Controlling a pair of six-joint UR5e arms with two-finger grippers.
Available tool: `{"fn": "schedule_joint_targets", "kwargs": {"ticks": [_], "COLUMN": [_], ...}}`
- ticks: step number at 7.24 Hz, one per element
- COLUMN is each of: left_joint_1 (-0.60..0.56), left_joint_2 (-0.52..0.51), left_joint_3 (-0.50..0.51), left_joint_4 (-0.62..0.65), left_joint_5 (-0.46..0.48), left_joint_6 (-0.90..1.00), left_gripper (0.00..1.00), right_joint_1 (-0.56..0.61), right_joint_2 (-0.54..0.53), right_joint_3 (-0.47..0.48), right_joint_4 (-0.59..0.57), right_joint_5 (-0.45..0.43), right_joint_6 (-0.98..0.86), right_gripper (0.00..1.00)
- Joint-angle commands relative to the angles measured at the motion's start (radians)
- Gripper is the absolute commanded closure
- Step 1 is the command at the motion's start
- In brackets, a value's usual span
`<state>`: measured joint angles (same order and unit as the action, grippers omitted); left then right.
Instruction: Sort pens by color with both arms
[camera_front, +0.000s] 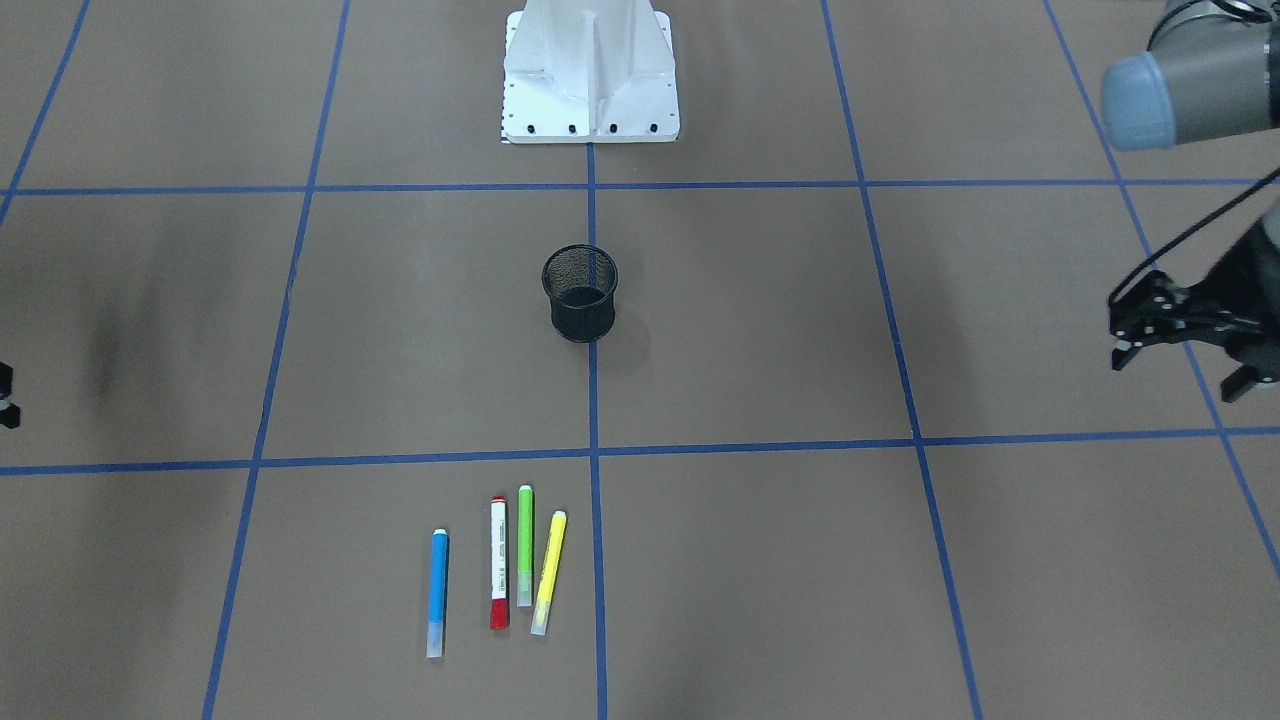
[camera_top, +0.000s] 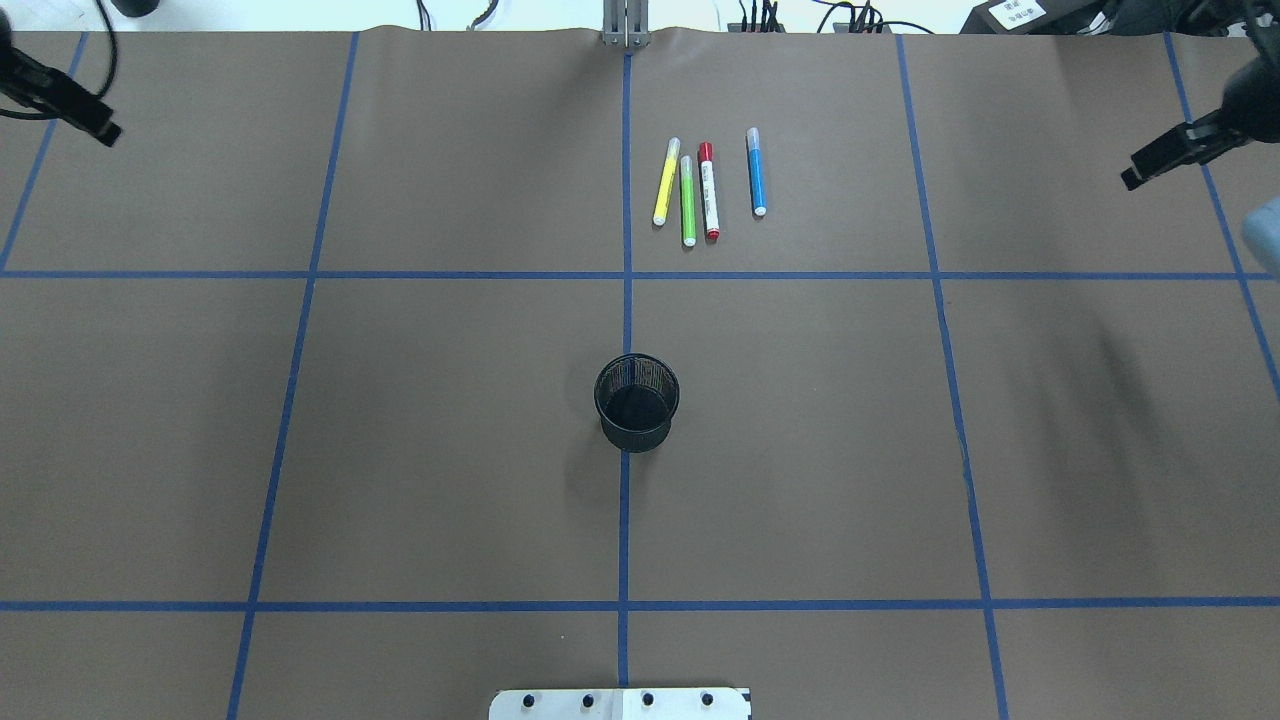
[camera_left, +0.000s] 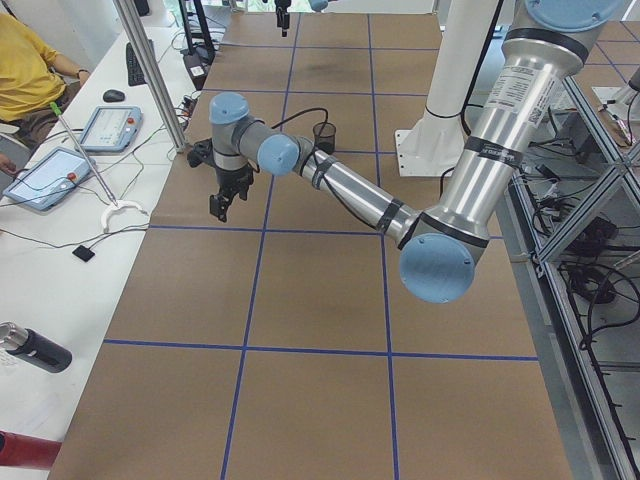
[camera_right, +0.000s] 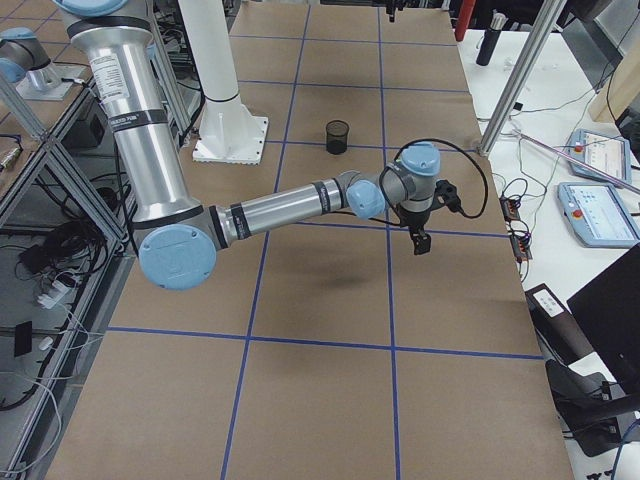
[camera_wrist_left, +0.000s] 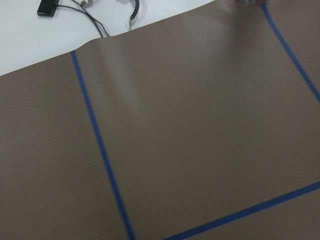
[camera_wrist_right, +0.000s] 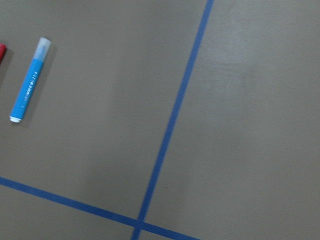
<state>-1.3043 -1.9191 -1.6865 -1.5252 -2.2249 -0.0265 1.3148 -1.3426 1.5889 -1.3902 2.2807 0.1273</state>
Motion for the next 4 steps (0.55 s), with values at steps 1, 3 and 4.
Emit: {"fn": "schedule_joint_targets", "kwargs": {"ticks": [1,3,4], "left_joint_1": [-0.149,-0.251,-0.279], "left_joint_2": [0.026,0.028,0.04], "left_joint_3": [0.196,0.316,0.333], "left_joint_4": [0.02,0.023,0.022], "left_joint_5": [-0.068,-0.07,-0.061], "left_joint_6": [0.268,0.388,0.387], "left_gripper": [0.0,0.0,0.0], "right_joint_1": [0.139,0.265,0.297], "right_joint_2": [-0.04,-0.035,-0.061], "right_joint_3": [-0.03,-0.03,-0.032], "right_joint_4": [-0.143,-0.382,-0.392], "right_joint_5": [0.019,0.016,0.016], "right_joint_6": [-0.203,-0.357,-0.376], "right_gripper": [0.01,0.01,0.01]}}
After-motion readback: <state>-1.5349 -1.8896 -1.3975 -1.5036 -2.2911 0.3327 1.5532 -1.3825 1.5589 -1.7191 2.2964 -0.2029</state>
